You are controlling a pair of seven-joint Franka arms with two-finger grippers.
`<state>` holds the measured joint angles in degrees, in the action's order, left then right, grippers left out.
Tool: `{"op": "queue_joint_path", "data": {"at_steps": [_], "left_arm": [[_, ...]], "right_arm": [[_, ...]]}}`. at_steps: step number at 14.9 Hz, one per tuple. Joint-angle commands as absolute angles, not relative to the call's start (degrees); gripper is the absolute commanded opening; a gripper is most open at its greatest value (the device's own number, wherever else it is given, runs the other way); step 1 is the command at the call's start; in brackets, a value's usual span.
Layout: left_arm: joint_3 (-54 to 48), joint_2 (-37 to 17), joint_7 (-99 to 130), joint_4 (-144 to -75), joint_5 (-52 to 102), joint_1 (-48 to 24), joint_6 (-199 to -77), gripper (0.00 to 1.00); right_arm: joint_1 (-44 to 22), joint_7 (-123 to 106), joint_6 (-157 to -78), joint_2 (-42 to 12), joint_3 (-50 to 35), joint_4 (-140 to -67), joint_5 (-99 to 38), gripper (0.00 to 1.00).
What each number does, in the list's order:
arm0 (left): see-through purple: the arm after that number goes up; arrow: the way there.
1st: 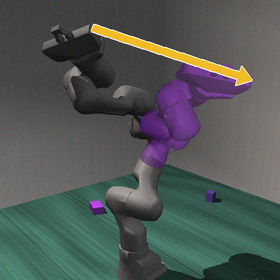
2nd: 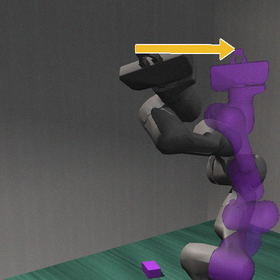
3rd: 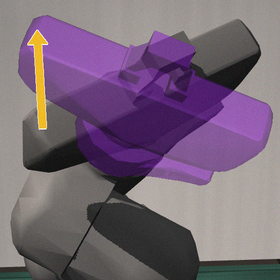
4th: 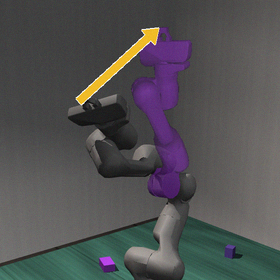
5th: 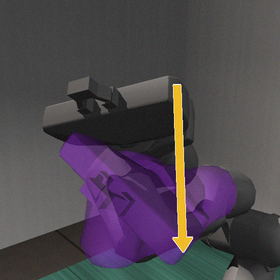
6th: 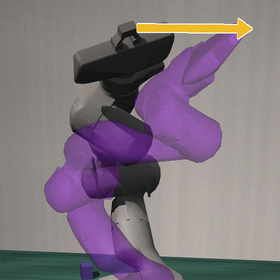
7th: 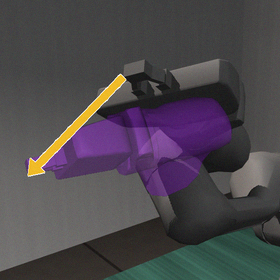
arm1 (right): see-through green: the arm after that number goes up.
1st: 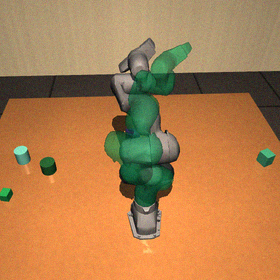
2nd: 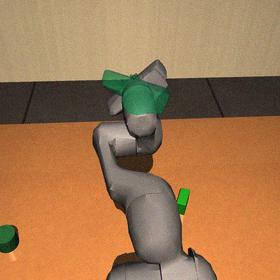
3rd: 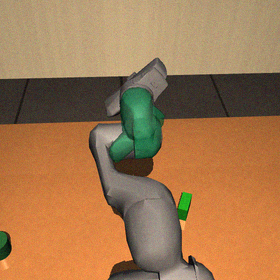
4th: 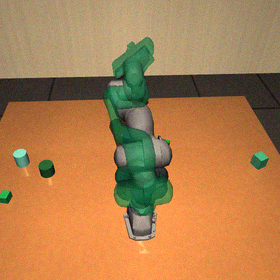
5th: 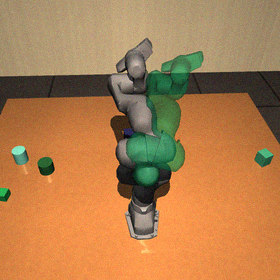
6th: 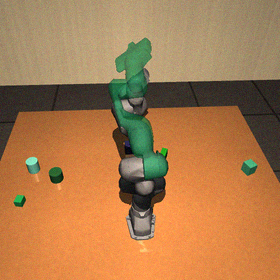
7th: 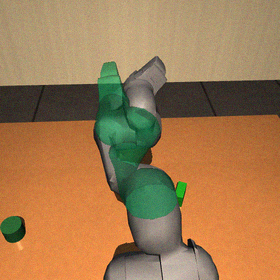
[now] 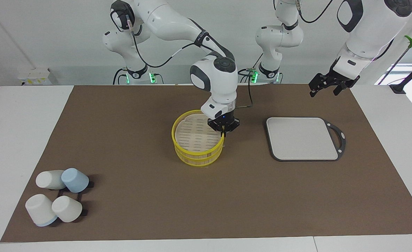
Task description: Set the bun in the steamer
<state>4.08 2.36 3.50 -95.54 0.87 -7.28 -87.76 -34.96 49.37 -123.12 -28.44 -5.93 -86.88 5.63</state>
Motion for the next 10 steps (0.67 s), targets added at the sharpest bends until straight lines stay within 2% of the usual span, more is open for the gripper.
{"op": "queue_joint_path", "data": {"at_steps": [1,3,5,7,10], "left_arm": [[4.7,1.0,1.9,-92.8,0.4,-7.9,-85.1,1.0],[4.7,0.1,1.2,-90.4,1.0,-7.9,-85.2,1.0],[4.7,0.0,1.1,-90.4,1.0,-7.9,-85.7,1.0],[4.7,0.0,0.4,-90.3,1.1,-7.9,-86.0,1.0],[4.6,0.6,0.3,-90.4,1.1,-7.7,-86.1,1.0]], "right_arm": [[-35.1,52.2,-127.8,-25.8,-6.1,-92.5,6.2,0.0],[-35.0,52.2,-128.1,-25.4,-6.2,-92.7,6.2,0.2],[-35.2,52.7,-128.1,-25.4,-6.2,-92.7,6.1,0.34],[-35.3,53.6,-127.8,-25.5,-6.2,-92.3,6.1,0.44],[-34.5,52.8,-121.3,-25.5,-5.9,-87.7,6.8,0.49]]}}
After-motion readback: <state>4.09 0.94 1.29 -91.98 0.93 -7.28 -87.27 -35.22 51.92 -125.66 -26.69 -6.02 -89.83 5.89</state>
